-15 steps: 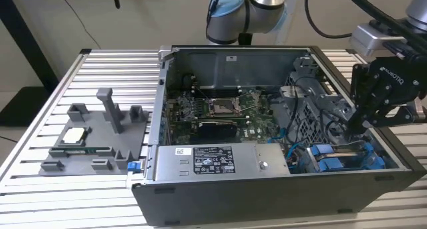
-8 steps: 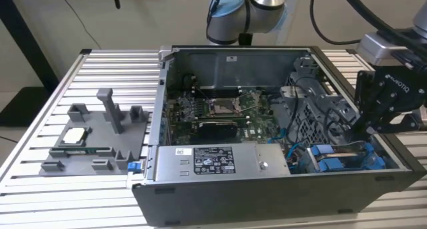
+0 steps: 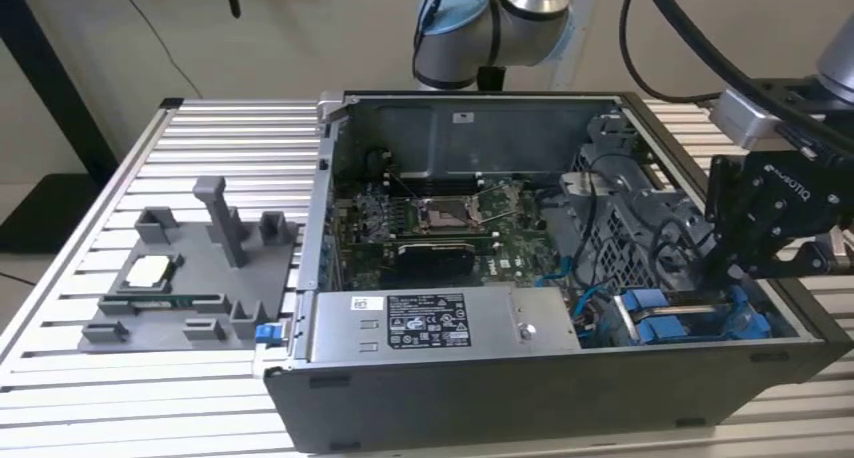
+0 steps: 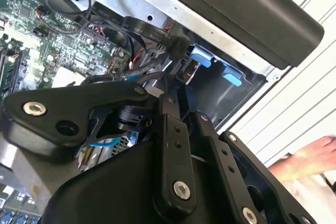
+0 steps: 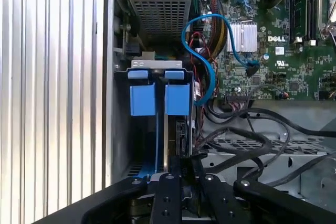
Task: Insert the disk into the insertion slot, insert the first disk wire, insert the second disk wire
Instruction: 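Insert the first disk wire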
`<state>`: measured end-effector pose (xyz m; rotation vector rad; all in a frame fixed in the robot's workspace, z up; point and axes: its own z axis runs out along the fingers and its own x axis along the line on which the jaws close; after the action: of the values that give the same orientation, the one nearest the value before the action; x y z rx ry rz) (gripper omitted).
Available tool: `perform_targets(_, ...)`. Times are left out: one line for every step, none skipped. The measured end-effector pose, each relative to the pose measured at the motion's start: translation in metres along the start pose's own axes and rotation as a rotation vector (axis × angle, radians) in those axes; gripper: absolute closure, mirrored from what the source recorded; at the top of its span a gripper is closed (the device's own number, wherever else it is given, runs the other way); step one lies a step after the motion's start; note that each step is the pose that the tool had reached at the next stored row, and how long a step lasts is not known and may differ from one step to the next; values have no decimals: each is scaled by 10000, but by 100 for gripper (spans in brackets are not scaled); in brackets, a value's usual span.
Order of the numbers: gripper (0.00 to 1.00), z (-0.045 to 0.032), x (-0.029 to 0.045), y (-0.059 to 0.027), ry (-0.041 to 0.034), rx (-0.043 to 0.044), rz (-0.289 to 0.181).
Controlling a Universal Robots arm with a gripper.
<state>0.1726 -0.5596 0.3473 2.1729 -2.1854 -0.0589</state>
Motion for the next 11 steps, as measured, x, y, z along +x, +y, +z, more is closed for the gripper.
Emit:
perform_targets(81, 17, 1, -2, -3, -4, 0)
perform_targets(81, 31, 0, -3, -9, -5, 1)
perform_targets(81, 40, 0, -5, -22, -6, 0)
perform_targets(81, 43, 0, -6, -29, -6, -1)
perform_targets(81, 47, 0, -7, -44, -6, -3)
perform_targets(81, 50, 0, -8, -81, -6, -5)
perform_targets(81, 53, 0, -11, -127, -7, -9)
perform_targets(81, 55, 0, -13, -148, -6, -11)
perform_targets(81, 58, 1, -15, -167, -7, -12)
perform_targets(81, 60, 2, -19, -181, -7, -13)
perform_targets(81, 62, 4, -24, -182, -7, -14)
